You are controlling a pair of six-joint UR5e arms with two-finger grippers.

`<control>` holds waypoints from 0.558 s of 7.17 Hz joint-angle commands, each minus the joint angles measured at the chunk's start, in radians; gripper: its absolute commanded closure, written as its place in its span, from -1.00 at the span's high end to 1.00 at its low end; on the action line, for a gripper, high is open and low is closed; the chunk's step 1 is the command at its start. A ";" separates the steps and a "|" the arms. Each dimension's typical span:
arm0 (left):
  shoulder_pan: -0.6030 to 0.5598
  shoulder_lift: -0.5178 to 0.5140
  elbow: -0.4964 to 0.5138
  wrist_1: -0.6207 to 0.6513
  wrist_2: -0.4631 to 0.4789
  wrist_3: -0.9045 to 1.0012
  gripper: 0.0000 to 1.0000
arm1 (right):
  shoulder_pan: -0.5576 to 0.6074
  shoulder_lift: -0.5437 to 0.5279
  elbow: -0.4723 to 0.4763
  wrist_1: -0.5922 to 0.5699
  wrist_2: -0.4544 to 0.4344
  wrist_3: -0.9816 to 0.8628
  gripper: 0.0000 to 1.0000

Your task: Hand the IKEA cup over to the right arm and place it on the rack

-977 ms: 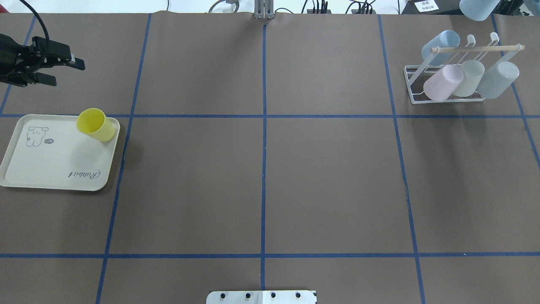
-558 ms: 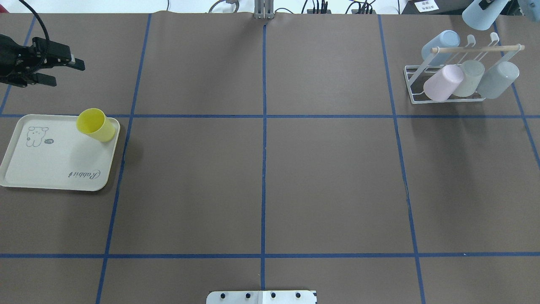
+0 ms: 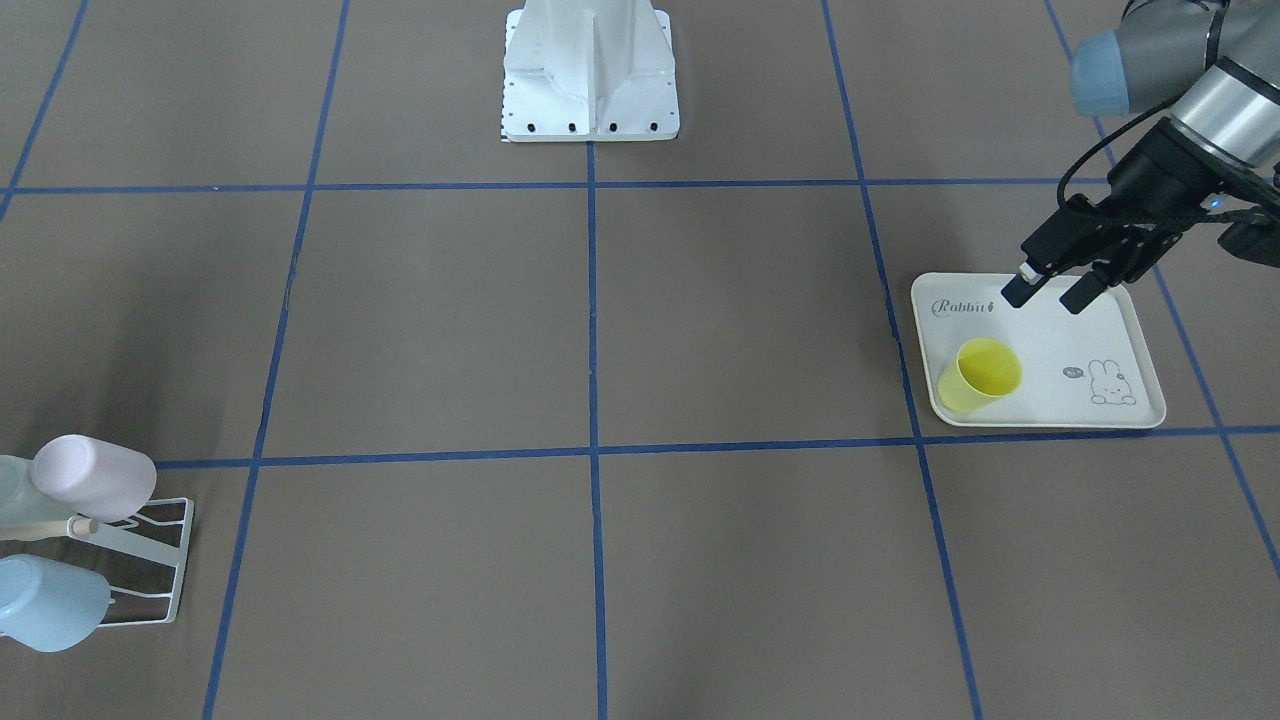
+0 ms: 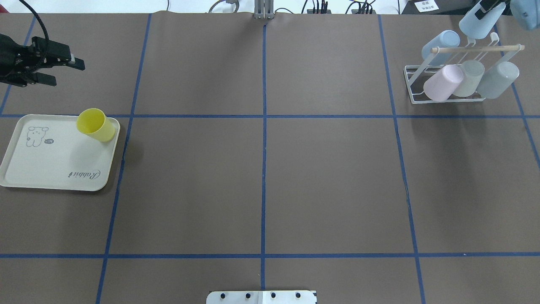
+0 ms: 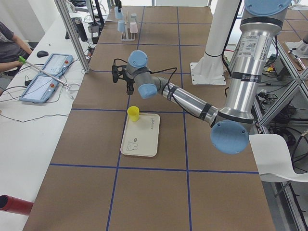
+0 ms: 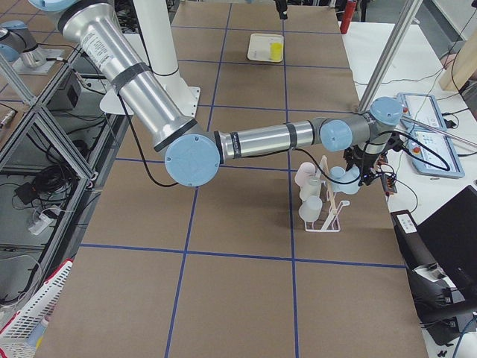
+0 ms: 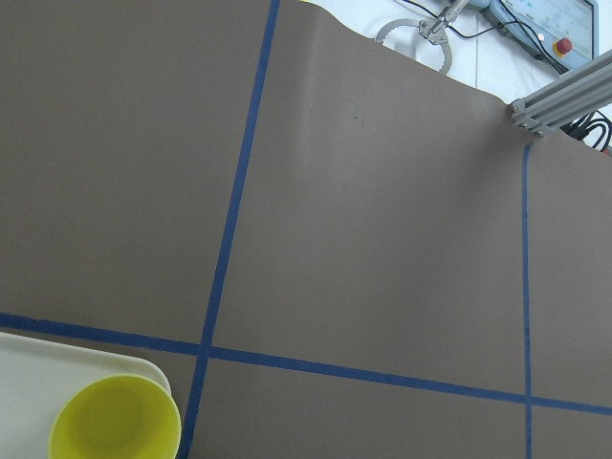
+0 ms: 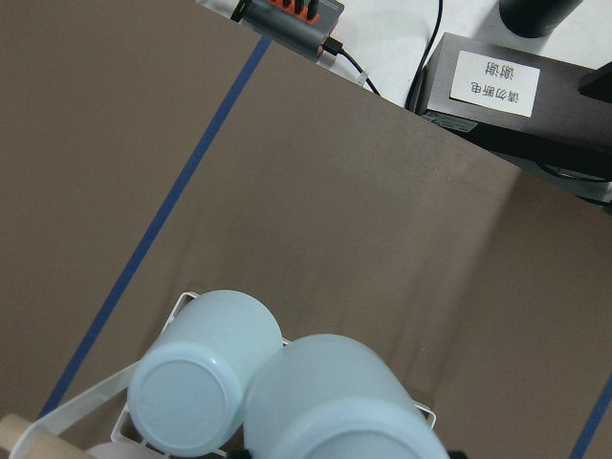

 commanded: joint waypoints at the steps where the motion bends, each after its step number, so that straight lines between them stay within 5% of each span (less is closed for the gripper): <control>1: -0.001 0.000 -0.001 0.000 0.000 0.000 1.00 | -0.014 -0.015 0.000 0.001 -0.002 0.001 -0.08; 4: -0.002 -0.002 -0.002 0.000 0.000 0.000 1.00 | -0.017 -0.035 0.000 0.004 -0.003 -0.013 -0.08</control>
